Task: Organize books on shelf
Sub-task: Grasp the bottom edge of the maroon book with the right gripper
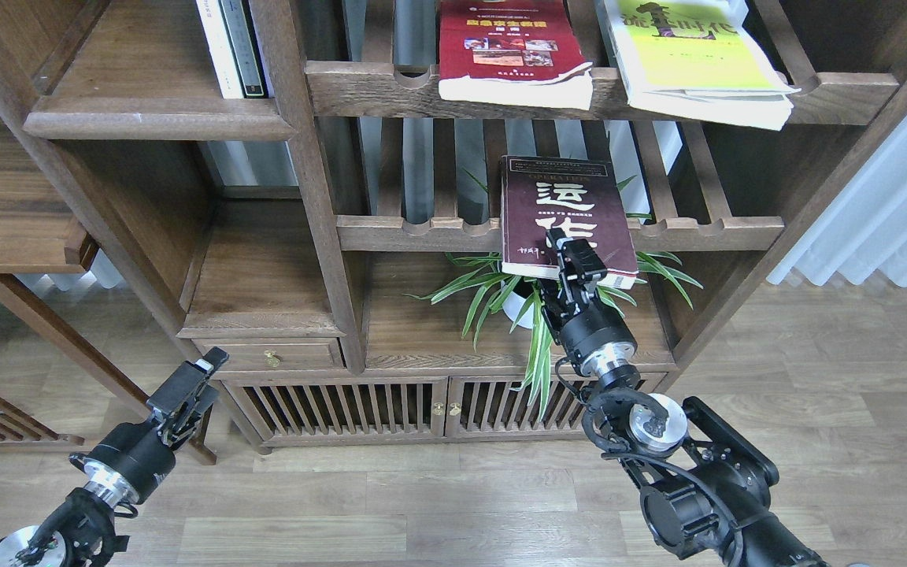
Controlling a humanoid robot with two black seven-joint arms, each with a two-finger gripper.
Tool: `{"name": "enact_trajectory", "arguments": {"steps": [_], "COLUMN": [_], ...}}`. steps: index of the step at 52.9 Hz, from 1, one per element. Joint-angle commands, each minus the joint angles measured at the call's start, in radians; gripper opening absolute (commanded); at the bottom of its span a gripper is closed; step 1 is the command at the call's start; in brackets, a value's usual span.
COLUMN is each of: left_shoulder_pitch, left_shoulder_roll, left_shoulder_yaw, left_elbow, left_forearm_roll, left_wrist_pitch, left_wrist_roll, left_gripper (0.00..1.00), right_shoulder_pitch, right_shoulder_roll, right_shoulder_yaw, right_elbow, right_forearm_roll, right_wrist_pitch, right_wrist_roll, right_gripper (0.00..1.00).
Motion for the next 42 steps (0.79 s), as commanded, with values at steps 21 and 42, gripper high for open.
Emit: {"name": "enact_trajectory", "arguments": {"steps": [21,42], "left_shoulder_pitch": [0.011,0.074], "left_shoulder_roll": [0.001,-0.002], "left_shoulder_yaw": [-0.005,0.001], "left_elbow": [0.0,-0.066], "left_forearm_roll": [0.0,-0.02], "left_wrist_pitch": [0.0,0.0], "left_wrist_roll": [0.0,0.0], "left_gripper": [1.0,1.0], "right_shoulder_pitch": [-0.017,-0.219], "right_shoulder_roll": [0.0,0.0], "right_shoulder_yaw": [0.009,-0.02], "right_elbow": [-0.012,0.223], "right_forearm_roll": [-0.003,-0.016], "right_wrist_pitch": [0.108,0.241], "right_wrist_roll": [0.0,-0.029], "right_gripper": [0.06,0.06]}}
